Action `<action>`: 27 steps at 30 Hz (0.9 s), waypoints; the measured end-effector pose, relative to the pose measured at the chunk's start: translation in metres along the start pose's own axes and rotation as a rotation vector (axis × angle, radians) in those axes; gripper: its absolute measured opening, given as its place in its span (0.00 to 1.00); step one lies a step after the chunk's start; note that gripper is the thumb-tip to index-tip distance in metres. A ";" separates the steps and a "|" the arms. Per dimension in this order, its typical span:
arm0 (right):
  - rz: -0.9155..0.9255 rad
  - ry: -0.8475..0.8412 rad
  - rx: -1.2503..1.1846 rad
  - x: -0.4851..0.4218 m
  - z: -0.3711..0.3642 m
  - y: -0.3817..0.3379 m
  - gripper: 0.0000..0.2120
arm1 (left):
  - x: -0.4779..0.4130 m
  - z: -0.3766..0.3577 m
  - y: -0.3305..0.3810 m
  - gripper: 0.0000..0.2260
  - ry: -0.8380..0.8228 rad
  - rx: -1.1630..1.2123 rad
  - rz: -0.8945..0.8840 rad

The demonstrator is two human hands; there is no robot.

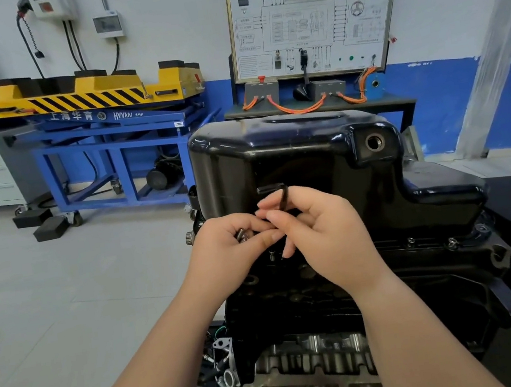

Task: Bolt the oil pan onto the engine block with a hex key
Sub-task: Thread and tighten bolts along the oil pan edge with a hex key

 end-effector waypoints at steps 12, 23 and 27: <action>-0.009 0.086 0.022 -0.001 0.005 0.000 0.07 | 0.001 -0.005 0.001 0.05 -0.033 -0.017 -0.016; -0.038 -0.019 -0.020 -0.002 0.004 -0.003 0.09 | 0.000 -0.005 0.006 0.07 -0.089 0.020 -0.034; -0.014 0.077 -0.005 -0.001 0.008 -0.003 0.07 | 0.000 0.000 0.002 0.04 -0.030 0.002 -0.006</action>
Point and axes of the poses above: each hand's wrist, its own x-axis away from the middle knuckle, its own z-axis out of the back of the hand, y = z × x, the point moved 9 cm from there along -x, towards the middle knuckle, and after that the axes turned 7 degrees about -x, right-handed, at the moved point
